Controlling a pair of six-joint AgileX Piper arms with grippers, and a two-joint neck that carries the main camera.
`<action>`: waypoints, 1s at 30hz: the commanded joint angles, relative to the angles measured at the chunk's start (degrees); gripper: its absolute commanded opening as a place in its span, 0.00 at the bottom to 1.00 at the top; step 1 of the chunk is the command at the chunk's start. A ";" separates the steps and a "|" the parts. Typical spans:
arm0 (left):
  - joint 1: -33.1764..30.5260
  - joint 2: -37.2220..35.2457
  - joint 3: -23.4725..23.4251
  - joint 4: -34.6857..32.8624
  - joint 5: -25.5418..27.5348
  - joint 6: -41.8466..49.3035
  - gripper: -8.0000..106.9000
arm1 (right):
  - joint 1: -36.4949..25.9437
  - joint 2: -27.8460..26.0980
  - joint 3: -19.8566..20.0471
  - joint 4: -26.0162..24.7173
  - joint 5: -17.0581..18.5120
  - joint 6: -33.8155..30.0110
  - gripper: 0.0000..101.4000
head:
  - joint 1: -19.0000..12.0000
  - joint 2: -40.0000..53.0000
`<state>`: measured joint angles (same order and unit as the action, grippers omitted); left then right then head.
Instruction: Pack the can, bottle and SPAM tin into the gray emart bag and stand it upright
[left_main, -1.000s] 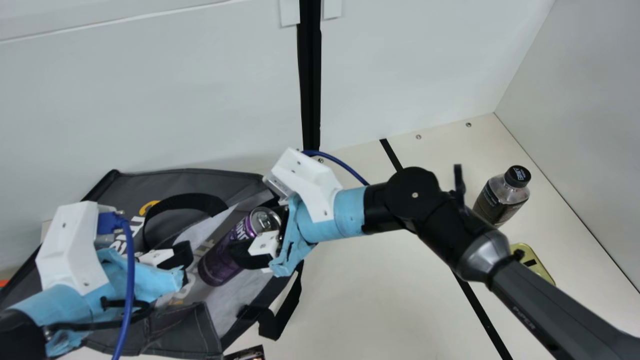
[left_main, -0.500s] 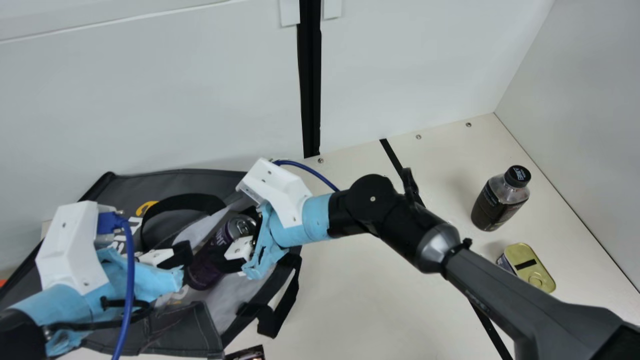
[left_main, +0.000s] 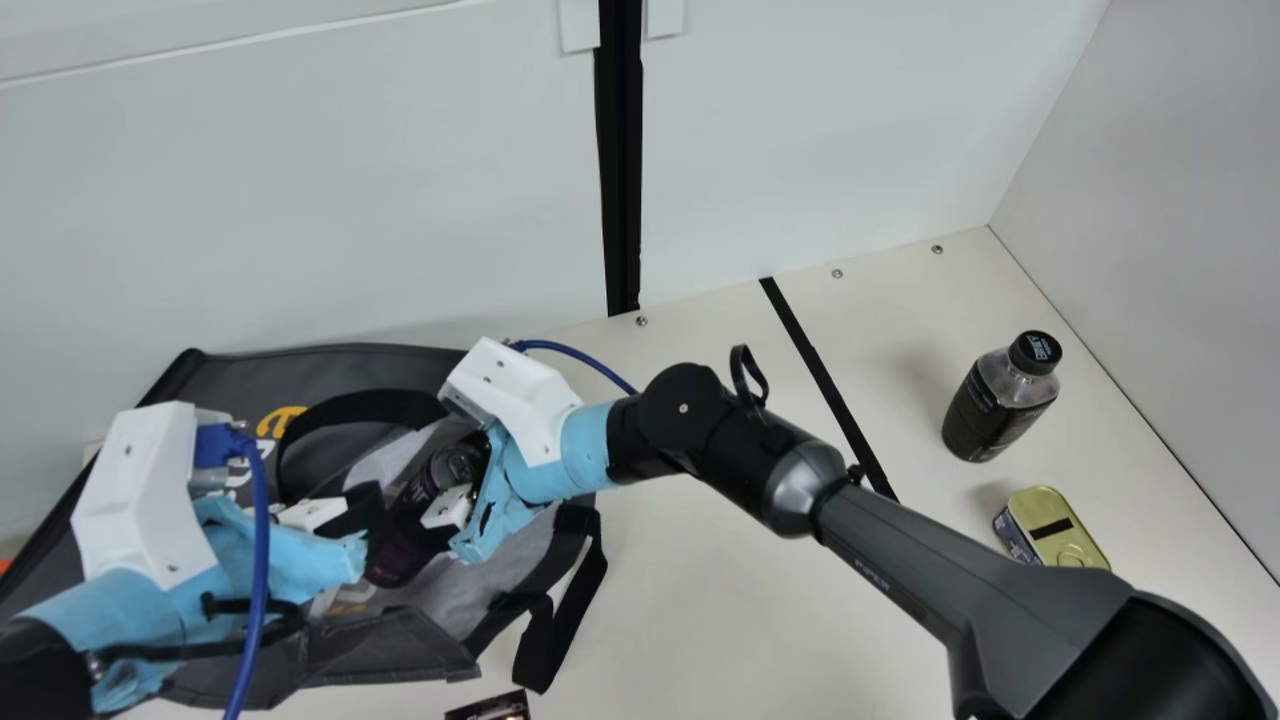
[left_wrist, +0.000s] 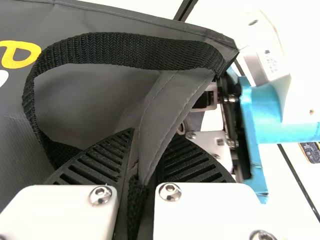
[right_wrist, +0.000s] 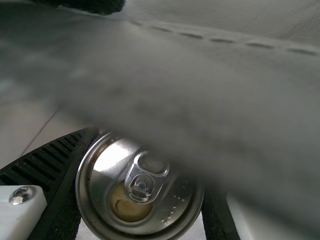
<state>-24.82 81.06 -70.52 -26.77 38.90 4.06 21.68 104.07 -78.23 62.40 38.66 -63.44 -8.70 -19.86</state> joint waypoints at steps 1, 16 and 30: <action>0.00 0.00 0.00 0.00 0.00 0.00 0.00 | 0.22 0.43 -0.45 -0.51 -0.22 0.50 0.00 | -1.30 -0.14; 0.00 0.00 0.00 0.00 0.00 0.00 0.00 | 1.28 1.00 -2.26 -3.08 -0.80 3.22 0.46 | -1.30 -0.14; 0.00 0.00 0.00 0.00 0.00 0.00 0.00 | 1.35 -0.60 -1.18 -4.56 -0.87 4.30 0.92 | -1.30 -0.14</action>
<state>-24.82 81.06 -70.52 -26.77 38.90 4.06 23.03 103.54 -79.51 58.10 37.95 -59.19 -8.70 -19.95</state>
